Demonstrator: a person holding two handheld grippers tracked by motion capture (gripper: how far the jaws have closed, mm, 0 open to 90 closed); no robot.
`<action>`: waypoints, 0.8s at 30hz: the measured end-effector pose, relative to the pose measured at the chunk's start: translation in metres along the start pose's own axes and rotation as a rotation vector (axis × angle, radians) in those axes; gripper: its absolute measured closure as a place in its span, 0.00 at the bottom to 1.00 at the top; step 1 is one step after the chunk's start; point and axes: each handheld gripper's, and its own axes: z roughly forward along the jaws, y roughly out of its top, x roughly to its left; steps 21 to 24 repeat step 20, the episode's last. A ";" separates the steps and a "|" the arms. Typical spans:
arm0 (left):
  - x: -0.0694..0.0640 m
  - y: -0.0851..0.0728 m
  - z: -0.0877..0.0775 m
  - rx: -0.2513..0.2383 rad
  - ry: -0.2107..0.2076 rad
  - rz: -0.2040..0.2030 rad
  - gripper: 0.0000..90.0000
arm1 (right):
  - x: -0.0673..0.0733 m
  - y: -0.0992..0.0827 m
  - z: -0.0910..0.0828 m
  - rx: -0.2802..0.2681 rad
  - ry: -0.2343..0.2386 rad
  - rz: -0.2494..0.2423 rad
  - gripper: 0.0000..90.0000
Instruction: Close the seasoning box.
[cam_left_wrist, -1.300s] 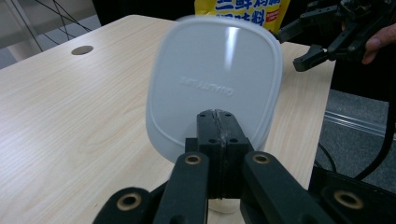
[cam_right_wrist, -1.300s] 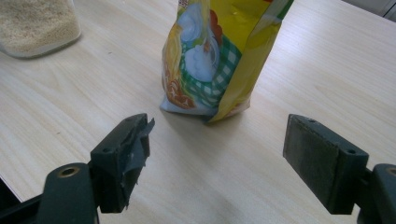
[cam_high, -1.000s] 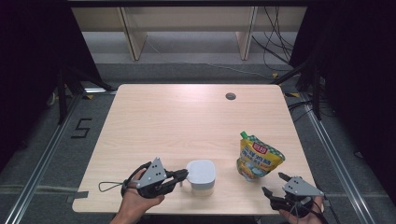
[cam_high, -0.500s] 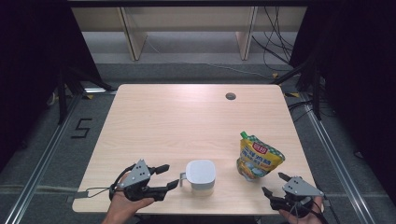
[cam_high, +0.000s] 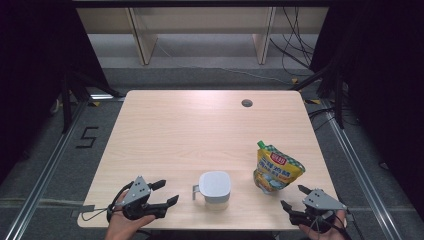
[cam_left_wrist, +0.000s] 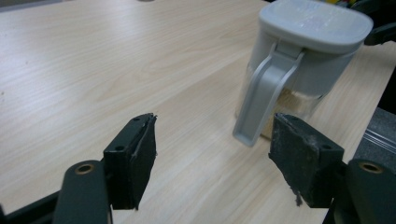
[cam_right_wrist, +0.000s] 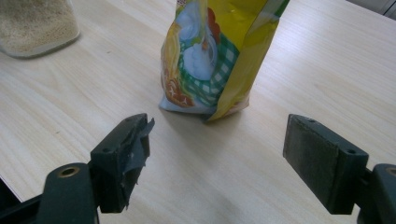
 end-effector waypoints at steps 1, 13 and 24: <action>0.001 -0.003 0.000 0.004 0.009 -0.008 0.34 | -0.001 0.000 0.000 -0.002 -0.005 0.000 0.27; 0.003 -0.014 0.003 0.067 0.043 -0.011 0.32 | -0.004 0.000 0.000 -0.008 0.001 -0.016 0.26; 0.007 -0.015 0.002 0.067 0.063 -0.018 0.32 | -0.005 -0.002 0.000 0.009 0.008 0.009 0.26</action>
